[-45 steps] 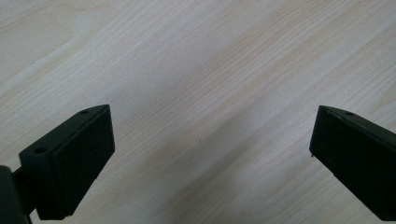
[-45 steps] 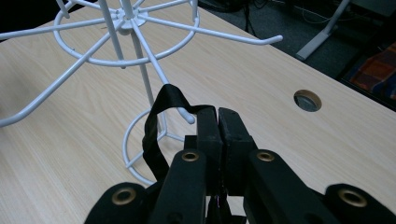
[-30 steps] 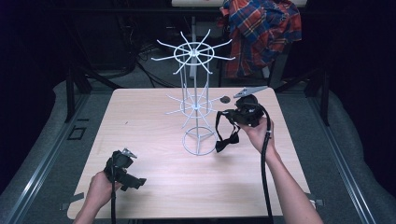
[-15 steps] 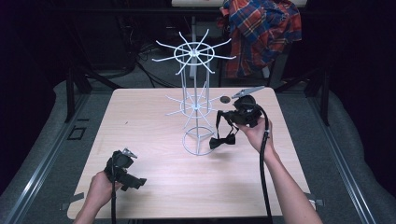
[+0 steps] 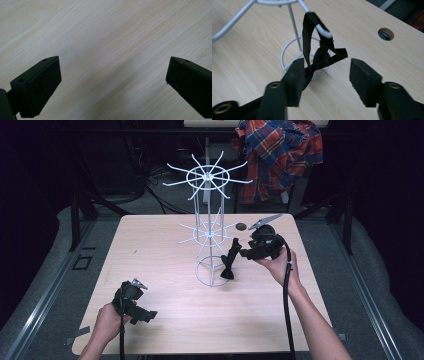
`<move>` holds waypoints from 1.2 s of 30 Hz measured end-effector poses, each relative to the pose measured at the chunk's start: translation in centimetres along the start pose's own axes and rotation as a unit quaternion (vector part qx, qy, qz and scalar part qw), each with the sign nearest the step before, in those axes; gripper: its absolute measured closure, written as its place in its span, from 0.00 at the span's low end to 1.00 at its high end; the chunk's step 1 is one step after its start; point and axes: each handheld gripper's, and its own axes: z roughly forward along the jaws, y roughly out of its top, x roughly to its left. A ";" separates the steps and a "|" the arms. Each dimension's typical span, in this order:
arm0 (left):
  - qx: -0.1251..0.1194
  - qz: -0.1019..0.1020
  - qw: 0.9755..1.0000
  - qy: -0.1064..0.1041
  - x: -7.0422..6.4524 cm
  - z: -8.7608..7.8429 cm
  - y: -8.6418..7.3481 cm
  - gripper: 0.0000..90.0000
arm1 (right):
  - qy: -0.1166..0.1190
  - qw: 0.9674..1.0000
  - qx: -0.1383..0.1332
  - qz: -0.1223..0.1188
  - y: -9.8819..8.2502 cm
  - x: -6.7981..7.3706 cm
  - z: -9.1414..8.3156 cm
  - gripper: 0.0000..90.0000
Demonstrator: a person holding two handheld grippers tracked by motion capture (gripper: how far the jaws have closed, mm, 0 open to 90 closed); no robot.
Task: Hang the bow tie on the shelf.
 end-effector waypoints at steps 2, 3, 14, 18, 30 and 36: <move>0.000 0.000 1.000 0.000 0.0 0.0 0.0 0.00 | -0.007 1.000 0.013 -0.012 -0.2 0.2 -0.3 0.40; 0.000 0.000 1.000 0.000 0.0 0.0 0.0 0.00 | -0.009 1.000 0.018 -0.016 -0.4 0.4 -0.5 0.37; 0.001 0.002 1.000 0.000 -0.1 0.0 0.1 0.00 | 0.009 0.996 0.068 -0.048 -2.5 1.7 -2.4 0.07; 0.002 0.002 1.000 0.000 -0.1 0.0 0.1 0.00 | 0.013 0.996 0.068 -0.049 -3.8 2.0 -3.3 0.05; 0.004 0.003 1.000 0.002 -0.2 0.2 0.2 0.00 | 0.021 0.996 0.089 -0.022 -9.4 1.9 -3.4 0.03; 0.006 0.005 1.000 -0.001 -0.2 0.2 0.3 0.00 | 0.039 0.993 0.111 -0.015 -12.8 2.3 -2.7 0.03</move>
